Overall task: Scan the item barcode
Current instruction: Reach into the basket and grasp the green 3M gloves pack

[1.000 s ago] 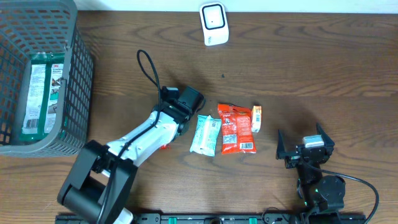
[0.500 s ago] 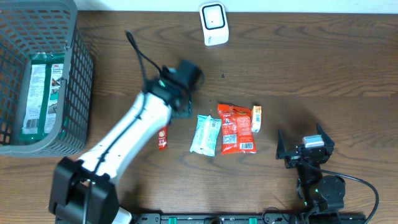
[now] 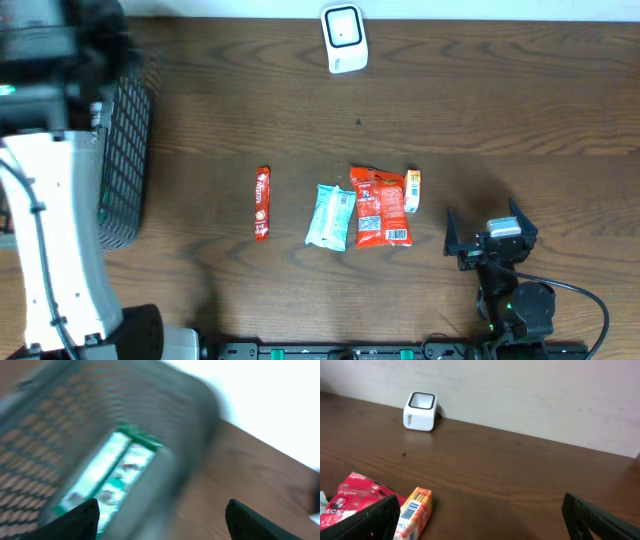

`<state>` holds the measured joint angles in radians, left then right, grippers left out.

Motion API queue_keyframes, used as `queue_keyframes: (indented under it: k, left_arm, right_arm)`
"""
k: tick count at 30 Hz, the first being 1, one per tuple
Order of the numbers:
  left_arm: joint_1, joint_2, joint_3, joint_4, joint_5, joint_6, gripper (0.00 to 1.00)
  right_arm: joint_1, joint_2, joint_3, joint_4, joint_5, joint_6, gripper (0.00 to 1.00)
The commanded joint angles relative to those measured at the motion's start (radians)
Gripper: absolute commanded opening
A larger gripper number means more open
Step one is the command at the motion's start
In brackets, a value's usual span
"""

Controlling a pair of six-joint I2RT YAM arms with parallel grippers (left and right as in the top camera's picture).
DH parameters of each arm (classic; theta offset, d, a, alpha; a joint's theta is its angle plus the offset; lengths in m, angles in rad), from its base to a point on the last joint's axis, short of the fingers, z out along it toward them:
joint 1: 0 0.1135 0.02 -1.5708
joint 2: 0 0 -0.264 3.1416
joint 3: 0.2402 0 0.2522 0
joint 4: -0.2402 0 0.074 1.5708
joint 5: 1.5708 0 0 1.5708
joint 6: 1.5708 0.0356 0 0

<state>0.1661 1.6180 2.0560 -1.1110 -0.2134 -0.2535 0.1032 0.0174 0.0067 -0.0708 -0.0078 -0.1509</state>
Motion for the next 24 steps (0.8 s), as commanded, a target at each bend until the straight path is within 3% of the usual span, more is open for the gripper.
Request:
queue_keyframes:
  k: [1, 8, 12, 14, 24]
  left_arm:
    - [0.141, 0.055, -0.007, -0.001, -0.015, 0.036, 0.85]
    - [0.290, 0.205, -0.048, -0.033, -0.003, 0.102, 0.90]
    - [0.300, 0.335, -0.052, -0.043, 0.051, 0.234, 0.91]
    - [0.299, 0.422, -0.052, -0.050, 0.163, 0.322, 0.91]
    - [0.302, 0.615, -0.052, -0.045, 0.158, 0.325, 0.91]
  right_arm:
    - [0.003, -0.004, -0.001, -0.004, -0.005, -0.011, 0.99]
    - [0.003, -0.004, -0.001, -0.004, -0.005, -0.011, 0.99]
    - [0.003, -0.004, -0.001, -0.004, -0.005, -0.011, 0.99]
    - [0.003, -0.004, -0.001, -0.004, -0.005, -0.011, 0.99]
    - [0.003, -0.004, -0.001, -0.004, -0.005, -0.011, 0.99]
